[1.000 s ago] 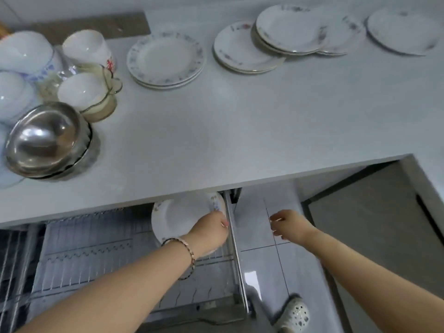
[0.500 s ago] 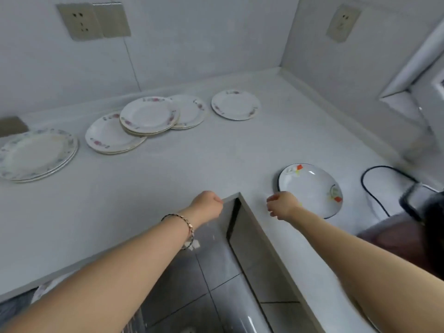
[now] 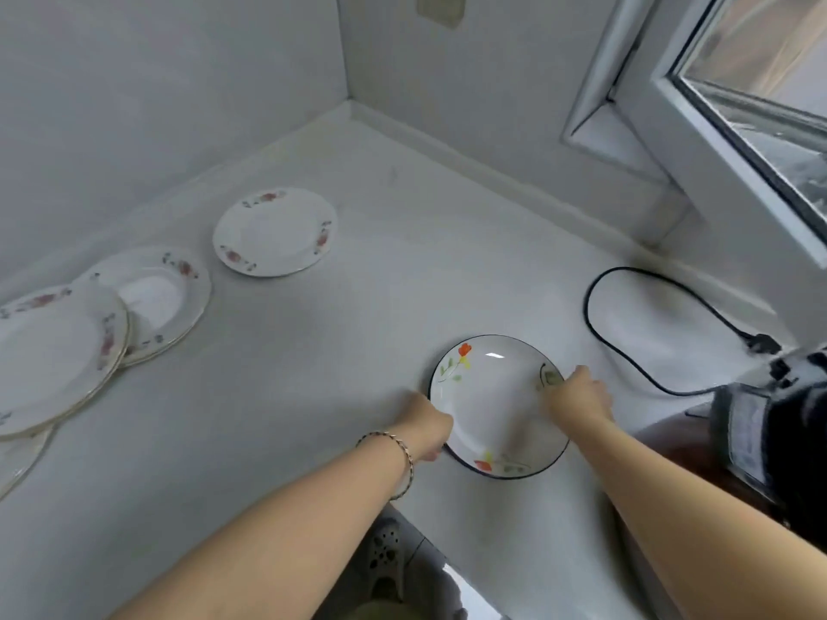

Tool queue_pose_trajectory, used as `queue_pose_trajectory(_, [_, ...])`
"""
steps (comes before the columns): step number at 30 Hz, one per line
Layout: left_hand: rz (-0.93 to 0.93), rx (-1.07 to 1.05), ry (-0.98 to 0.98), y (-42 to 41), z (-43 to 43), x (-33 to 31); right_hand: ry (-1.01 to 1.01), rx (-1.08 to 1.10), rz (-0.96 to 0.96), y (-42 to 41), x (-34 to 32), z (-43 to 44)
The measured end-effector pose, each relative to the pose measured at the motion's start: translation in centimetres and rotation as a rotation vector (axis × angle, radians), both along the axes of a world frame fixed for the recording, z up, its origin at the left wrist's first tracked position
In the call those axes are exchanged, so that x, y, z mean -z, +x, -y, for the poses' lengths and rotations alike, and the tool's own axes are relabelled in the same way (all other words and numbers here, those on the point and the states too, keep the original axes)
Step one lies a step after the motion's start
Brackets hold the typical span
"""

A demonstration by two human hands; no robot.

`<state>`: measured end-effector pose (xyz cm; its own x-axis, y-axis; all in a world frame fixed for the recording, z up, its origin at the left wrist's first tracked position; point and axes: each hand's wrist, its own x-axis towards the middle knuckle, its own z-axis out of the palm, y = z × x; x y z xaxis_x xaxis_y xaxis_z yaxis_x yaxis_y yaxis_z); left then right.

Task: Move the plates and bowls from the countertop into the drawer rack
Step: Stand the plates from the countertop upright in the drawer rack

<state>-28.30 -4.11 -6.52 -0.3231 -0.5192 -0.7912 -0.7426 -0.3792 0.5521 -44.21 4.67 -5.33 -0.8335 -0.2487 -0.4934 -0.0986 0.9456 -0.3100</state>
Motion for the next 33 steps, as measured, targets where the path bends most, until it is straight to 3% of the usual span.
queue_pose_trajectory(4, [-0.053, -0.098, 0.087, -1.4, 1.4, 1.7, 0.016, -0.003, 0.172, -1.8, 2.9, -0.3])
queue_pose_trajectory(9, [-0.137, -0.068, 0.134, -1.0, 2.0, 2.8, -0.018, 0.038, 0.139, -1.6, 3.7, -0.3])
queue_pose_trajectory(15, [-0.103, -0.115, -0.021, 2.8, 0.8, 1.6, -0.171, -0.033, 0.096, 2.2, 2.7, -1.2])
queue_pose_trajectory(26, [0.008, -0.535, -0.329, 20.8, -13.4, -2.3, -0.396, -0.621, 0.208, 15.7, -1.1, -6.7])
queue_pose_trajectory(33, [0.068, -0.936, -0.18, 33.6, -25.3, -2.9, -0.286, -0.953, 0.371, 28.9, -0.8, -12.1])
